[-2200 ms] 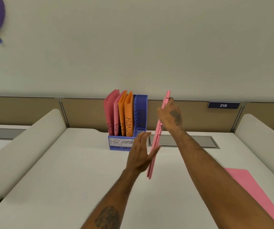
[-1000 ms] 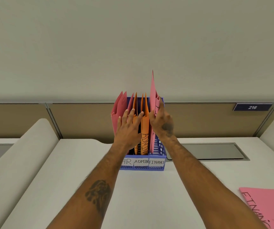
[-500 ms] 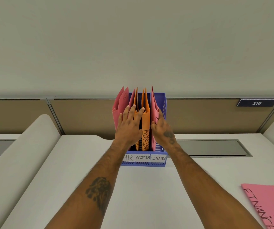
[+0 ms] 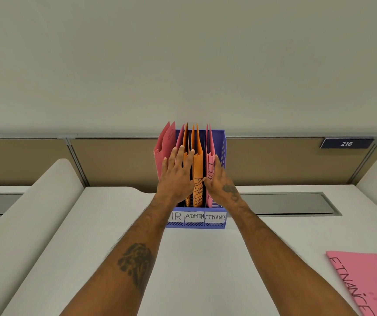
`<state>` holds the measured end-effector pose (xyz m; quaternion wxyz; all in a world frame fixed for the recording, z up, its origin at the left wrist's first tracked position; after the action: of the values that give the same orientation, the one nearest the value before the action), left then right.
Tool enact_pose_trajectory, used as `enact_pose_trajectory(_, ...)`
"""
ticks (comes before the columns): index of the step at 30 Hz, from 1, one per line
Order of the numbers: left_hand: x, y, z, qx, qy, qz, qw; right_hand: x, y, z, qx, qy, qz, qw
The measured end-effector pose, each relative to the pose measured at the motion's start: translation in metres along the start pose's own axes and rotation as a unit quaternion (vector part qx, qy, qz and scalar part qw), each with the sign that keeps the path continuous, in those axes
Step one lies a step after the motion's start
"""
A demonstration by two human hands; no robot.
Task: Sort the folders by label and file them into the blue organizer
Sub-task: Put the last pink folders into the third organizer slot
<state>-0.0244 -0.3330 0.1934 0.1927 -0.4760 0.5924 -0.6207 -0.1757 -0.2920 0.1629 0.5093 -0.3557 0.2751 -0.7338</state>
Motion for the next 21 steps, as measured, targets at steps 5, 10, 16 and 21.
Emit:
enact_pose_trajectory(5,-0.022,-0.011,-0.003,0.005,0.008,-0.011,1.0,-0.03,-0.006,-0.006,-0.021,-0.006,0.02,1.0)
enact_pose_trajectory(10,-0.054,-0.015,-0.007,0.019,0.018,-0.008,1.0,-0.068,-0.009,-0.013,-0.166,-0.054,0.063,0.983)
enact_pose_trajectory(16,-0.096,-0.011,-0.01,0.016,0.022,0.006,1.0,-0.111,-0.012,-0.015,-0.252,-0.063,0.06,0.964)
enact_pose_trajectory(21,-0.13,-0.004,-0.008,0.016,0.019,0.033,0.999,-0.145,-0.014,-0.02,-0.286,-0.054,0.072,0.954)
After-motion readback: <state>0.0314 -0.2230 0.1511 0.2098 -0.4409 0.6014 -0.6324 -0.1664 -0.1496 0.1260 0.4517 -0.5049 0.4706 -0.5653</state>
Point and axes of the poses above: each hand's wrist, its own x-axis towards the middle knuckle, its own y-axis out of the palm, z = x × y, the point moved 2 cm from there along x, towards the middle knuckle
